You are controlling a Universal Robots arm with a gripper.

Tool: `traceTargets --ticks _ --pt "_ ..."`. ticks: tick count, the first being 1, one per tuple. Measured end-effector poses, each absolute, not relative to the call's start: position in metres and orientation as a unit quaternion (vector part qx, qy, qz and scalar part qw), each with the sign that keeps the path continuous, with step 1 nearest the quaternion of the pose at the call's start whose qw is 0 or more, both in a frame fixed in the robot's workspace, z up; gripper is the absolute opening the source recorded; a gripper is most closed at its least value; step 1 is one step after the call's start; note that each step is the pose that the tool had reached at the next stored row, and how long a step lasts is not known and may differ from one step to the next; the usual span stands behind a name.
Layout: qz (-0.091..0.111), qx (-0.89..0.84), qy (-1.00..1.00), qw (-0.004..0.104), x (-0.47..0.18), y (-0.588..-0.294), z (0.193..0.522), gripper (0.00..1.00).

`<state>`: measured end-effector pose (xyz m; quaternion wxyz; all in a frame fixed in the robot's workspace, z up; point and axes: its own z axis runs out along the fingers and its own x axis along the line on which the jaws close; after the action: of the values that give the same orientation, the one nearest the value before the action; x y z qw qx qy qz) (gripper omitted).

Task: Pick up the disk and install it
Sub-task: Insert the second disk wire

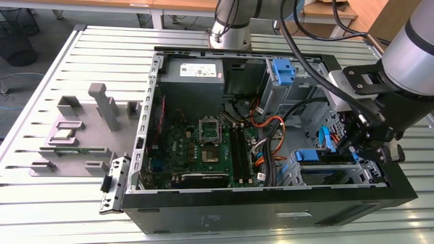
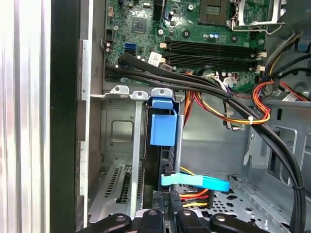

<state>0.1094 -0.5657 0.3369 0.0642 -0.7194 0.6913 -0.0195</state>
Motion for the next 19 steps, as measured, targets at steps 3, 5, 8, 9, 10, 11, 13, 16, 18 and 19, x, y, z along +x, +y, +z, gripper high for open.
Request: traceTargets --ticks 3,5,8,9,10,11,13,16,18,19 --pt "-0.02 -0.717 0.694 0.064 0.1092 -0.5657 0.3368 0.18" --pt "-0.02 -0.715 0.696 0.064 0.1092 -0.5655 0.3367 0.18" --pt "-0.02 -0.713 0.698 0.064 0.1089 -0.5649 0.3366 0.18" --pt "-0.02 -0.711 0.7 0.064 0.1089 -0.5647 0.3363 0.18" --pt "-0.02 -0.709 0.702 0.064 0.1088 -0.5646 0.3361 0.18" --pt "-0.021 -0.706 0.705 0.064 0.1088 -0.5646 0.3359 0.18" --pt "-0.021 -0.7 0.711 0.064 0.1088 -0.5645 0.3358 0.18" --pt "-0.022 -0.697 0.714 0.064 0.1084 -0.5636 0.3356 0.18" --pt "-0.022 -0.696 0.714 0.064 0.1083 -0.5633 0.3356 0.18" --pt "-0.022 -0.696 0.714 0.064 0.1083 -0.5631 0.3356 0.18"
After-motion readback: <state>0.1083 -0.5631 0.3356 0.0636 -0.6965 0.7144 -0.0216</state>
